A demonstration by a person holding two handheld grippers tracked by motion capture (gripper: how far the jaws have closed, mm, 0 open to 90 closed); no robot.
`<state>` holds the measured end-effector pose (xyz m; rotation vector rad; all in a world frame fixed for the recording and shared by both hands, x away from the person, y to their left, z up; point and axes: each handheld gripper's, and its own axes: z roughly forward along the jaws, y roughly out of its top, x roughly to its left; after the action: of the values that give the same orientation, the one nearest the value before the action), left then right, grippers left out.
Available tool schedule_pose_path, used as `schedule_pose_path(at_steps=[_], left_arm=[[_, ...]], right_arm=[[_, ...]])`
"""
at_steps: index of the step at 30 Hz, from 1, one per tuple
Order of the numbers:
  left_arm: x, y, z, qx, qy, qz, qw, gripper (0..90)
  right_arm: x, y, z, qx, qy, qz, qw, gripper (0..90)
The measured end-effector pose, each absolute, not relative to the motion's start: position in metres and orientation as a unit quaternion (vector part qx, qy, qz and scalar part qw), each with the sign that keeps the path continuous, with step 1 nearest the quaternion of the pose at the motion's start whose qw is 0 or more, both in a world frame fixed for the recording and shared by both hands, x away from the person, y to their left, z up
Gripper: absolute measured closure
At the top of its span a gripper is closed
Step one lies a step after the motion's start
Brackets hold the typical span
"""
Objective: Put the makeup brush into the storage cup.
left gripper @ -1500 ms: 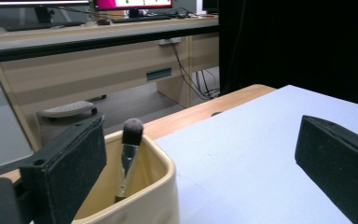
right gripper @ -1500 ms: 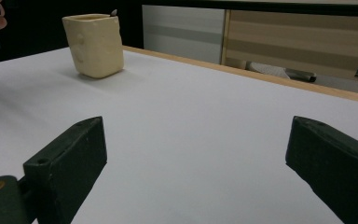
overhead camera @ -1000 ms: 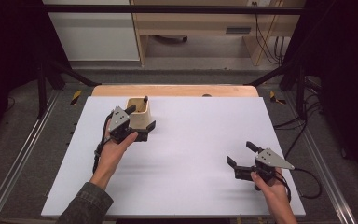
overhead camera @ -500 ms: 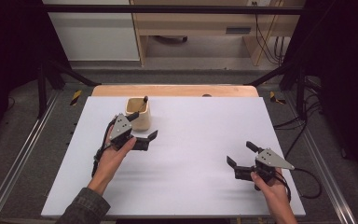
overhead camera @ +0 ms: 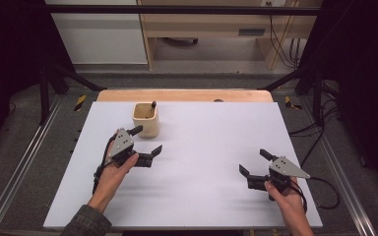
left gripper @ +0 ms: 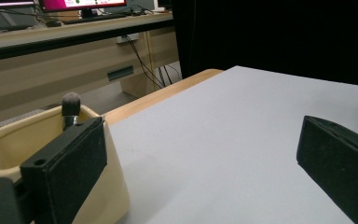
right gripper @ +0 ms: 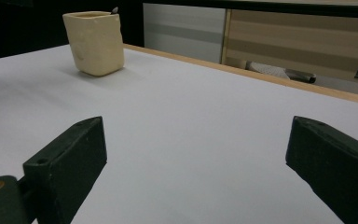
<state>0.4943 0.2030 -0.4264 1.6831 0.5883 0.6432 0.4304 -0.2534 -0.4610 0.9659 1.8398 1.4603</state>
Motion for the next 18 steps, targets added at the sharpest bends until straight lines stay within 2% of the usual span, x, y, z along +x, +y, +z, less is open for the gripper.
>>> schedule_pose_path(at_steps=[18], left_arm=[[0.478,0.235,-0.429,0.712,0.269,0.284,0.583,1.5]], right_arm=[[0.431,-0.253,-0.461,0.359,0.694,0.548,0.298,5.5]])
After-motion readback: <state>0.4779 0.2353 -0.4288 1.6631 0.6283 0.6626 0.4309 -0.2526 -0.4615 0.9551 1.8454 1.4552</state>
